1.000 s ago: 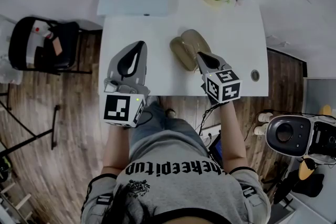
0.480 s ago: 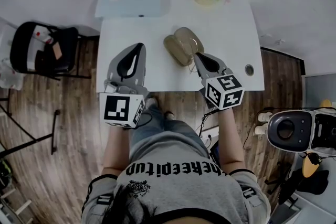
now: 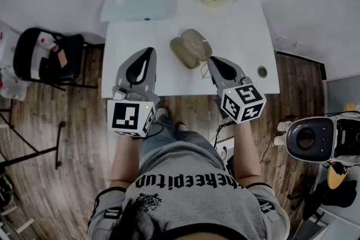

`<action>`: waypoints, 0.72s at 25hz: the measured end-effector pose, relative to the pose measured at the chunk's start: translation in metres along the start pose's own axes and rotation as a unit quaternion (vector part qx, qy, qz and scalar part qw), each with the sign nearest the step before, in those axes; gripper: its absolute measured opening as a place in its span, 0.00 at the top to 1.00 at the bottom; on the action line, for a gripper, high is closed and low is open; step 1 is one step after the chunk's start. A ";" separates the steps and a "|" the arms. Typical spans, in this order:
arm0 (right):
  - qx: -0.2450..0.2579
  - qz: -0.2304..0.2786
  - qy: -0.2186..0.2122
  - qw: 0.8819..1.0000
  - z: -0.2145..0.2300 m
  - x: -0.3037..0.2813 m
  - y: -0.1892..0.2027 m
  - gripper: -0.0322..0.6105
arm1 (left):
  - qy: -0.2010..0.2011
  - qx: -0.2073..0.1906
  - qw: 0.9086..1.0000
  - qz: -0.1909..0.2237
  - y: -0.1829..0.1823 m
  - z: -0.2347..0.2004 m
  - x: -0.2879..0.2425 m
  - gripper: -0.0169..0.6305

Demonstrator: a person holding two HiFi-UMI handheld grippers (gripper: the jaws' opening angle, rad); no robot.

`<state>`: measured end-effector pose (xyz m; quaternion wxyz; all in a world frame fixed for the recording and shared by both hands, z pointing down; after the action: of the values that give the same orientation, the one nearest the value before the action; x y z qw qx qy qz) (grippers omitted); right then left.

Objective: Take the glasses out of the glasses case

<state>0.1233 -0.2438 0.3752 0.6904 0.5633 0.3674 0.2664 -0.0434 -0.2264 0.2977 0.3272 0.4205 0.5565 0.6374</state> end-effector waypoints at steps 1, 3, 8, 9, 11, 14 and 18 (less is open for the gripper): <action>0.001 0.005 0.000 1.000 -0.001 0.004 -0.003 0.94 | 0.001 -0.001 1.000 0.001 -0.001 0.003 0.001 0.94; 0.002 0.015 0.000 1.000 -0.001 0.012 -0.008 0.94 | 0.003 -0.003 1.000 0.004 -0.004 0.009 0.002 0.94; 0.005 0.035 0.001 0.999 -0.003 0.028 -0.019 0.94 | 0.008 -0.005 1.000 0.005 -0.009 0.021 0.003 0.94; 0.006 0.038 0.001 0.999 -0.003 0.030 -0.020 0.94 | 0.009 -0.006 1.000 0.006 -0.009 0.022 0.003 0.94; 0.007 0.044 0.000 0.999 -0.003 0.034 -0.022 0.94 | 0.011 -0.006 1.000 0.007 -0.008 0.025 0.003 0.94; 0.007 0.055 0.000 0.998 -0.004 0.042 -0.027 0.94 | 0.014 -0.009 1.000 0.007 -0.011 0.032 0.004 0.94; 0.013 0.068 0.001 0.998 -0.005 0.053 -0.033 0.94 | 0.016 -0.012 1.000 0.006 -0.014 0.041 0.006 0.94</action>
<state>0.1488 -0.2072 0.3322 0.6627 0.5960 0.3325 0.3083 -0.0102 -0.2013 0.2856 0.3196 0.4095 0.5519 0.6523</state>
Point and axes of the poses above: the fingertips, and each gripper's own axes: x backward along the fingers, z to its right, y out of its underside, the point moved 1 cm from there along x, backward along the fingers, and after that the axes turned 6 degrees about z, right-handed, at the moved point
